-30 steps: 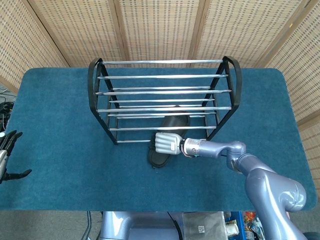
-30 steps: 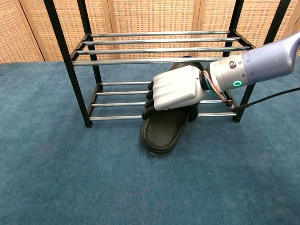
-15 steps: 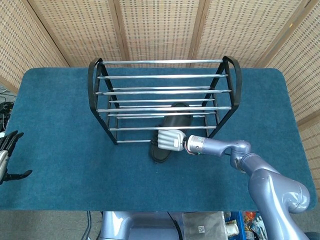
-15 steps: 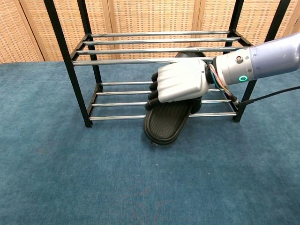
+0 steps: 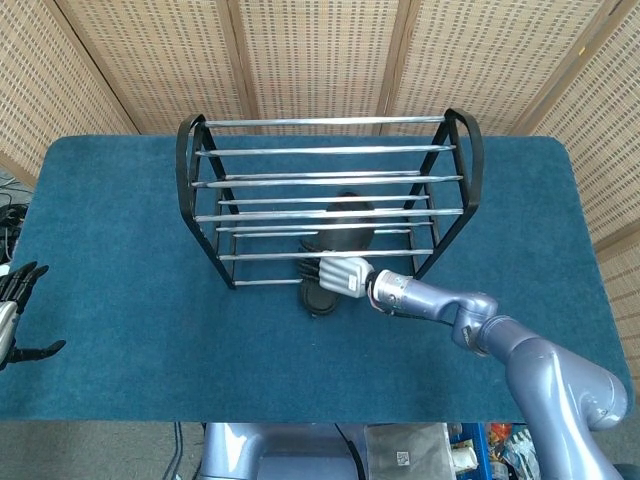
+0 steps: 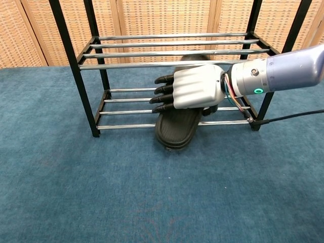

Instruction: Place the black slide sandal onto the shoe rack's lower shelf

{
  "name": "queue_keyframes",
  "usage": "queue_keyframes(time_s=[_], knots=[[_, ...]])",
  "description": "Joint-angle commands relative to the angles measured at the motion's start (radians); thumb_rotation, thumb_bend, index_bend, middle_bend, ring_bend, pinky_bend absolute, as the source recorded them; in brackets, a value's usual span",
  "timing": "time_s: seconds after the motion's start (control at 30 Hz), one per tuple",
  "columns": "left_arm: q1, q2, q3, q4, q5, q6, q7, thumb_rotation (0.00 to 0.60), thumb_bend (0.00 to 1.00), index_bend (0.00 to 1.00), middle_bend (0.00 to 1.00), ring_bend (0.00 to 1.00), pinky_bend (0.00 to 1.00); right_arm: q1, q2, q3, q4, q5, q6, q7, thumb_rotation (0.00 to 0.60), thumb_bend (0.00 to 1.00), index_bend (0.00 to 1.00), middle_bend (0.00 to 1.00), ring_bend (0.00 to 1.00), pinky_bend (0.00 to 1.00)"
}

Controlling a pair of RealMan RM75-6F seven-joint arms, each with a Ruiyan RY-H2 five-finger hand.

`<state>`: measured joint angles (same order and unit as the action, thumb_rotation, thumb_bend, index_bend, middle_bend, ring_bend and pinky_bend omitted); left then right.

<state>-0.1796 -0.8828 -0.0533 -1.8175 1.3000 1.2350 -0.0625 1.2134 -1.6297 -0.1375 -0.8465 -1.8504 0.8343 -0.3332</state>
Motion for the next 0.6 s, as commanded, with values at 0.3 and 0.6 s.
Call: queue_keyframes(time_s=[0.3, 0.6], knots=[[0.007, 0.001, 0.005, -0.005, 0.017, 0.015, -0.001, 0.6, 0.17, 0.0, 0.0, 0.0, 0.0, -0.065, 0.047, 0.061, -0.141, 0.068, -0.009, -0.208, 0.6, 0.23, 0.0, 0.0, 0.0, 0.0], [0.011, 0.003, 0.01, -0.011, 0.036, 0.026, 0.0, 0.6, 0.17, 0.0, 0.0, 0.0, 0.0, -0.132, 0.101, 0.073, -0.271, 0.087, 0.064, -0.239, 0.6, 0.23, 0.0, 0.0, 0.0, 0.0]])
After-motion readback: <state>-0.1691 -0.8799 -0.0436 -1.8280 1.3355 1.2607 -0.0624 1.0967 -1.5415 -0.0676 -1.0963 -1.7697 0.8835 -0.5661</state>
